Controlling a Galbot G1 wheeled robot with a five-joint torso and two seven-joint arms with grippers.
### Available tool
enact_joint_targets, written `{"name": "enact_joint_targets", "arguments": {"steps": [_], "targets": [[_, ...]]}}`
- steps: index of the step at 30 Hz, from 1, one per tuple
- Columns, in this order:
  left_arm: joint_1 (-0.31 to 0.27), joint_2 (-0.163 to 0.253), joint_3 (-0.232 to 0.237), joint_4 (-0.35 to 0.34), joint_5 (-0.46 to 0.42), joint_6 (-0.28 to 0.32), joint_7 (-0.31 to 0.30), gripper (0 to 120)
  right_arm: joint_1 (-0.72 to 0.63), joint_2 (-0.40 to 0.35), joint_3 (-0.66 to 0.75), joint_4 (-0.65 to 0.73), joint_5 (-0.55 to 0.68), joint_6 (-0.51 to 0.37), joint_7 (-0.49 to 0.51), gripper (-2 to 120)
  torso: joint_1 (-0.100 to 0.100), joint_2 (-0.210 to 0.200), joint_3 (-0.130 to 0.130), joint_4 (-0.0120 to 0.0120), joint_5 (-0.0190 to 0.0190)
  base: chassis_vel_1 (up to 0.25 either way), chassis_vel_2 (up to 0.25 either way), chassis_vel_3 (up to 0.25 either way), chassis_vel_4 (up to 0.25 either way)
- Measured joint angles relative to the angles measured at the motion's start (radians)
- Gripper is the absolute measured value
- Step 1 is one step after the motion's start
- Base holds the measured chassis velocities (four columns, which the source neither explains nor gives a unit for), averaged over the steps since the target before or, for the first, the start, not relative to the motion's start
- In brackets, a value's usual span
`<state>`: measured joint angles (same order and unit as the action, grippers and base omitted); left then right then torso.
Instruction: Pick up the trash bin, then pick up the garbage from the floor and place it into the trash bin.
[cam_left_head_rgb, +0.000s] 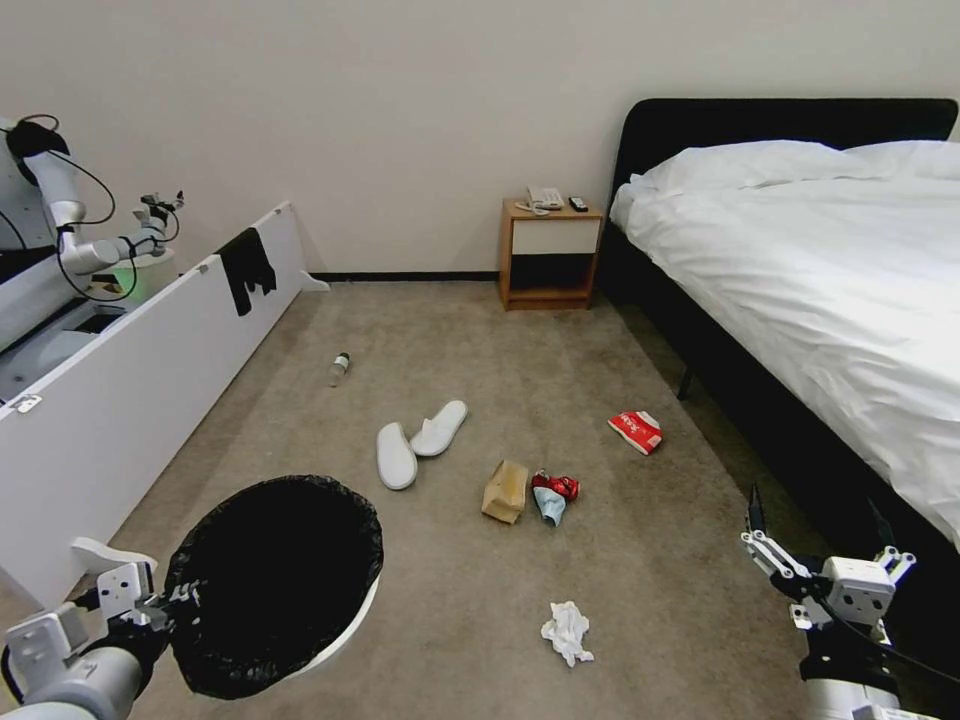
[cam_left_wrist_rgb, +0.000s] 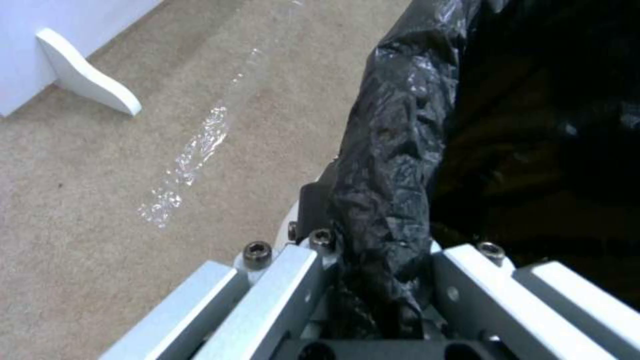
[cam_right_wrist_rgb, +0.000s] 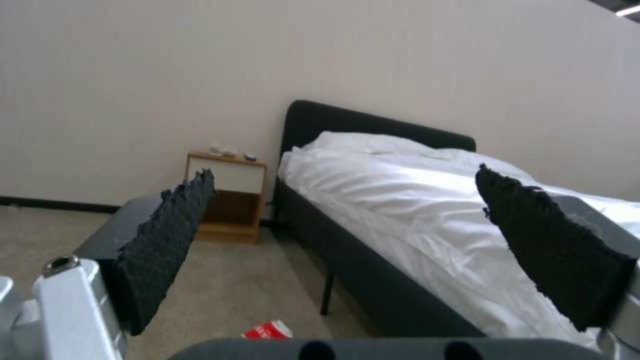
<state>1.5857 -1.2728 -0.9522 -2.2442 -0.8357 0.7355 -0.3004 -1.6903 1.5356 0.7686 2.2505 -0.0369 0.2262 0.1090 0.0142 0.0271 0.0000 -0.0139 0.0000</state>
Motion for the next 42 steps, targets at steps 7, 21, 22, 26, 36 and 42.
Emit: {"name": "enact_joint_targets", "arguments": {"steps": [7, 21, 22, 26, 36, 42], "targets": [[0.0, -0.002, 0.0, 0.0, 0.004, 0.0, 0.003, 2, -0.001, -0.015, 0.002, 0.0, -0.008, -0.018, 0.01, 100, 0.0, 0.0, 0.0, 0.0, 0.0001, 0.0, 0.0, 0.0, 0.0], [0.006, -0.013, -0.004, 0.005, 0.026, 0.0, 0.016, 2, -0.034, -0.234, -0.032, 0.026, 0.255, -0.35, 0.146, 100, 0.0, 0.0, 0.0, -0.0001, 0.0003, 0.0, 0.0, 0.0, 0.0], [0.006, -0.017, -0.005, 0.007, 0.029, 0.0, 0.017, 2, -0.033, -0.263, -0.039, 0.022, 0.311, -0.377, 0.165, 100, 0.0, 0.0, 0.0, 0.0, 0.0001, 0.0, 0.0, 0.0, 0.0], [0.009, -0.032, -0.007, 0.017, 0.041, 0.0, 0.025, 2, -0.016, -0.367, -0.065, -0.02, 0.476, -0.43, 0.219, 100, 0.0, 0.0, 0.0, -0.0001, 0.0003, 0.0, 0.0, 0.0, 0.0], [0.0, -0.059, -0.008, 0.048, 0.061, 0.0, 0.029, 2, 0.076, -0.523, -0.134, -0.129, 0.65, -0.671, 0.271, 100, 0.0, 0.0, 0.0, 0.0, 0.0001, 0.0, 0.0, 0.0, 0.0], [0.002, -0.076, -0.011, 0.055, 0.076, 0.0, 0.032, 2, 0.146, -0.55, -0.222, -0.209, 0.769, -0.831, 0.31, 100, 0.0, 0.0, 0.0, 0.0001, 0.0001, 0.0, 0.0, 0.0, 0.0]]}}
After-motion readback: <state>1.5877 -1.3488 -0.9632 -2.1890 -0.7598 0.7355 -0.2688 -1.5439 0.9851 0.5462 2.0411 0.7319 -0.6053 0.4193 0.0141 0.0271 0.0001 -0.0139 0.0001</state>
